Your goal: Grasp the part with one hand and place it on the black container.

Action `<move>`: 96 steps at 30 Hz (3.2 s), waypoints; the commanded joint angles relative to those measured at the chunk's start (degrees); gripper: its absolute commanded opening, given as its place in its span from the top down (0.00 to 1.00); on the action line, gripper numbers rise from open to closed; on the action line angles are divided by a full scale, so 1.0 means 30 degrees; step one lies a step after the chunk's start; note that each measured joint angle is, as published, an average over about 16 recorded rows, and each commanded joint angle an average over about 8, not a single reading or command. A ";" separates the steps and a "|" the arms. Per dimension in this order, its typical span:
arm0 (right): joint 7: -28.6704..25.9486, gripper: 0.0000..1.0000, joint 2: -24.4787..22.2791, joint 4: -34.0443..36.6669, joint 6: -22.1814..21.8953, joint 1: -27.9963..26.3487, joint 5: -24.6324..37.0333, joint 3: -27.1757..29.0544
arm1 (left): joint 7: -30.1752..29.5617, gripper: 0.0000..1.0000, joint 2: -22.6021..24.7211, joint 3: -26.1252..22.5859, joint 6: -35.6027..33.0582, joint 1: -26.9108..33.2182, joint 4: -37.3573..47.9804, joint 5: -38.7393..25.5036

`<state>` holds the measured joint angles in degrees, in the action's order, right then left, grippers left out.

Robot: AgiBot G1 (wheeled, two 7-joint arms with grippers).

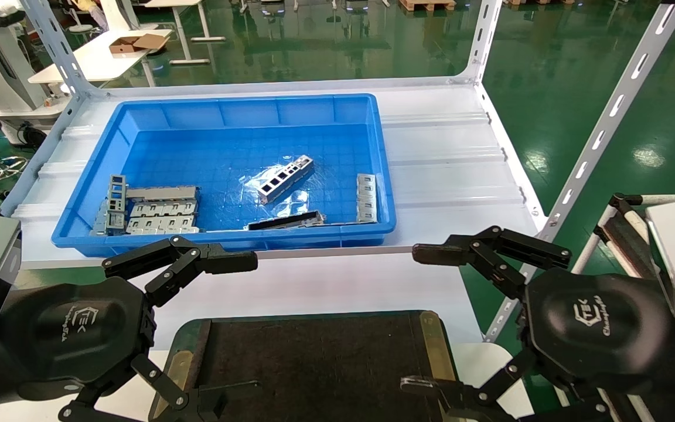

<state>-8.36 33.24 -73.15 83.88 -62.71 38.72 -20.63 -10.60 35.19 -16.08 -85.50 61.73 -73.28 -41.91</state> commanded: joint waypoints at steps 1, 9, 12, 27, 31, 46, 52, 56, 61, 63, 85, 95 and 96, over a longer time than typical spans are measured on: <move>0.0000 0.00 0.0000 0.0000 0.0000 0.0000 0.0000 0.0000 | 0.0000 0.00 0.0000 0.0000 0.0000 0.0000 0.0000 0.0000; 0.0000 0.00 0.0000 0.0000 0.0000 0.0000 0.0000 0.0000 | 0.0000 0.00 0.0000 0.0000 0.0000 0.0000 -0.0001 0.0000; 0.0000 0.00 0.0000 0.0000 0.0000 0.0000 0.0000 0.0000 | 0.0000 0.00 0.0000 0.0000 0.0000 0.0000 -0.0002 0.0000; 0.0000 0.00 0.0000 0.0000 0.0000 0.0000 0.0000 0.0000 | 0.0000 0.00 0.0000 0.0000 0.0000 0.0000 -0.0002 0.0000; 0.0000 0.00 0.0000 0.0000 0.0000 0.0000 0.0000 0.0000 | 0.0000 0.00 0.0000 0.0000 0.0000 0.0000 -0.0001 0.0000; 0.0000 0.00 0.0000 0.0000 0.0000 0.0000 0.0000 0.0000 | -0.0006 0.00 -0.0007 0.0003 -0.0008 -0.0007 -0.0014 0.0003; 0.0002 0.00 0.0001 0.0003 0.0001 -0.0002 0.0000 -0.0001 | -0.0011 0.00 -0.0004 0.0028 0.0086 -0.0002 0.0005 0.0005; 0.0003 0.00 0.0001 0.0008 0.0004 -0.0004 0.0000 -0.0003 | 0.0022 0.00 0.0011 0.0051 0.0277 0.0023 0.0036 -0.0074; 0.0005 0.00 0.0002 0.0011 0.0006 -0.0007 -0.0001 -0.0005 | 0.0115 0.00 0.0064 0.0016 0.0463 0.0141 0.0103 -0.0324; 0.0005 0.00 0.0002 0.0011 0.0006 -0.0007 -0.0001 -0.0006 | 0.0201 0.00 0.0126 -0.0024 0.0557 0.0228 0.0170 -0.0507; 0.0008 0.00 0.0000 0.0013 0.0005 -0.0010 -0.0005 -0.0013 | 0.1432 0.00 0.2363 -0.1099 0.3703 0.2396 0.2522 -0.4424; 0.0010 0.00 -0.0001 0.0013 0.0004 -0.0011 -0.0007 -0.0015 | 0.1807 0.00 0.4589 -0.2095 0.6290 0.4069 0.5064 -0.7007; 0.0010 0.00 -0.0001 0.0013 0.0004 -0.0011 -0.0007 -0.0016 | 0.1862 0.00 0.4832 -0.2185 0.6556 0.4259 0.5396 -0.7245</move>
<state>-8.33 33.24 -73.11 83.89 -62.74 38.70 -20.68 -4.81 49.70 -22.51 -65.86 74.52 -56.82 -63.44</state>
